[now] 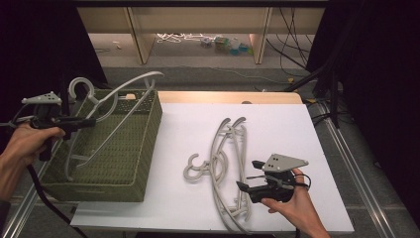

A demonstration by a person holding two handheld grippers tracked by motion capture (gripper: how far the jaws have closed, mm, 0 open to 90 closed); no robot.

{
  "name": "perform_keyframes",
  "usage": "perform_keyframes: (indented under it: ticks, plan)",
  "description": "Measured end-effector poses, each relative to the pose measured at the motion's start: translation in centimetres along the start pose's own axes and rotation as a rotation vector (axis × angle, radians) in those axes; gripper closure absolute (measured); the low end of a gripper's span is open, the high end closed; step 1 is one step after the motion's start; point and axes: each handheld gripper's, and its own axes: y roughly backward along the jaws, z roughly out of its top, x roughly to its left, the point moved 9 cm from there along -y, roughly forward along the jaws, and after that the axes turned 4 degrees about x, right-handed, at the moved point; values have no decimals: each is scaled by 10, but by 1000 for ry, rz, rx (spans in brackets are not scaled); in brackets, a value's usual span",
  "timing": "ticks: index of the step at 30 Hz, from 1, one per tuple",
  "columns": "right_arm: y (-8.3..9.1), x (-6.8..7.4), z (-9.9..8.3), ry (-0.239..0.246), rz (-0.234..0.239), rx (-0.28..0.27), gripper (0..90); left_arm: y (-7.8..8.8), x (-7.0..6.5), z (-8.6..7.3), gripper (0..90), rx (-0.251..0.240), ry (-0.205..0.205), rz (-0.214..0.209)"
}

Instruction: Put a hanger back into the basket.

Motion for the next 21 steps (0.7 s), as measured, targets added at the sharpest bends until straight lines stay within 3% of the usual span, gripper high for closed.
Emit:
perform_keyframes:
  ticks: [10,14,16,21]
  plan:
    - [0,-1,0,3,-3,-6,196,-3,18,-22,794,75,-6,27]
    - [0,-1,2,-2,-4,-14,190,-7,28,-35,794,127,-6,64]
    - [0,-1,1,2,-10,-13,186,-9,31,-42,794,157,-10,66]
    - [-1,-1,1,1,-6,-8,186,-18,32,-47,794,180,2,56]
